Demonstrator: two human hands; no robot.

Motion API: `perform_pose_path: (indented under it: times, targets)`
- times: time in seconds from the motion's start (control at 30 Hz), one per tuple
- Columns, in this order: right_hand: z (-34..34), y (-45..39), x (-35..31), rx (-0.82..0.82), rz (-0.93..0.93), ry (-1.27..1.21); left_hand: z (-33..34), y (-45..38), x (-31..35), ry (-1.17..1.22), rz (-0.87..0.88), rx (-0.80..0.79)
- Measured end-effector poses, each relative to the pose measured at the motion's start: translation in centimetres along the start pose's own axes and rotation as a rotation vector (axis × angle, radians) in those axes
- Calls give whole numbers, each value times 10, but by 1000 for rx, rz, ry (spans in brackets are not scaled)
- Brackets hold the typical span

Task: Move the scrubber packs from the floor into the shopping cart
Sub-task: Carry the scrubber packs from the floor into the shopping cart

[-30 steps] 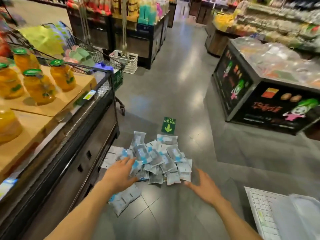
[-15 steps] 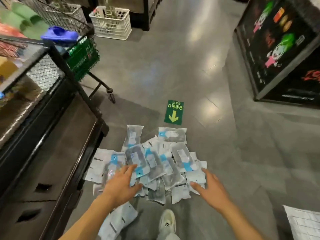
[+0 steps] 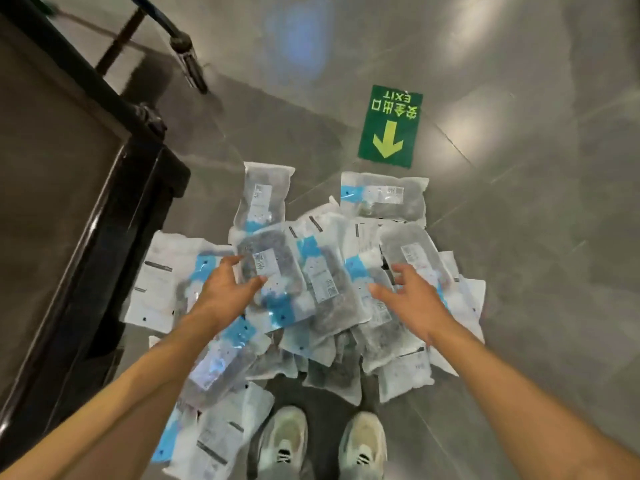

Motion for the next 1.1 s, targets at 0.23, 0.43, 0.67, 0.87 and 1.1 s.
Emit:
perform_pose_path:
  times: [0.23,0.43,0.67,0.87,1.1]
  targets:
    - [94,-128,15,22,30,5,71,-102,-97,201,-140,96]
    - [120,-155,17,10,69,9,84,-144,-125,291,-294,233]
    - [139,-157,14,-4,195,19,96,-148,-114,635,-342,127]
    - [114,-115,19,82,137,-103,77,-111,-90,697,-211,72]
    - [-2,4,-8,200,87,-530,5,-11,12,663,-3,-71]
Point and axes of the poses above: each hand's wrist, its own y-axis away from the middle knuckle, its own z-axis out of the palm, x = y × z, the point moved 4 cm from there along -y, towards the middle knuckle, and after that the axes turned 10 degrees about z, right-handed, at the moved point
